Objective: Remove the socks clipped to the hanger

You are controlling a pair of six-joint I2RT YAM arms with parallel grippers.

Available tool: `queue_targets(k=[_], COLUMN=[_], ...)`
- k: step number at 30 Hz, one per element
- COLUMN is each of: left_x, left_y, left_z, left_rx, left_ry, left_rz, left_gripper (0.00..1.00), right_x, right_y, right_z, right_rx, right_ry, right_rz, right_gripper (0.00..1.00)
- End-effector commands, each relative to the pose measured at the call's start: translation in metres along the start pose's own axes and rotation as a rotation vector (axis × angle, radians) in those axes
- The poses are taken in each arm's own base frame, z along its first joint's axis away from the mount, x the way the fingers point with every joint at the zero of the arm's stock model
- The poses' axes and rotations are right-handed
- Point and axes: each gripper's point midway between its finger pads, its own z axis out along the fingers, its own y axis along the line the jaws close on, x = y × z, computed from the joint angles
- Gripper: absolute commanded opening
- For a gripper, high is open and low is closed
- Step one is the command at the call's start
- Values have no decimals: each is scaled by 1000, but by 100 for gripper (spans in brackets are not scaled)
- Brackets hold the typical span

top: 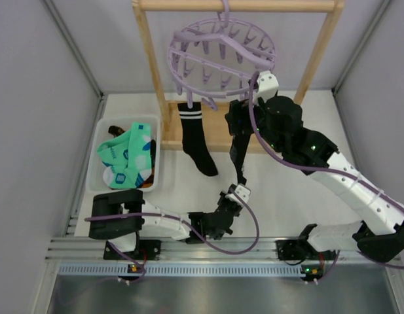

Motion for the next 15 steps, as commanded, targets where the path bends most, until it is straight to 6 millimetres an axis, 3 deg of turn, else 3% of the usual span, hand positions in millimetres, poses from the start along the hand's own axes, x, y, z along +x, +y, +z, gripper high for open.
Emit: queue_targets(k=[1,5,11,15], left_x=[-22,-23,-23,-24], left_y=[-8,-16,-33,-43], left_z=[4,6,6,4], left_rx=[-5,12,49,67], left_ry=[-48,-50,-51,-54], left_rz=[-50,-52,-49,-50], left_gripper=[0,0,0,0], right_x=[-11,-14,-12,-17], right_y=[-27,-35,-27,-32], right_z=[-4,6,28,39], right_rx=[153,222,149,153], right_ry=[4,33,44,37], right_rz=[-96,-152,-175,-197], right_gripper=[82,81,79,77])
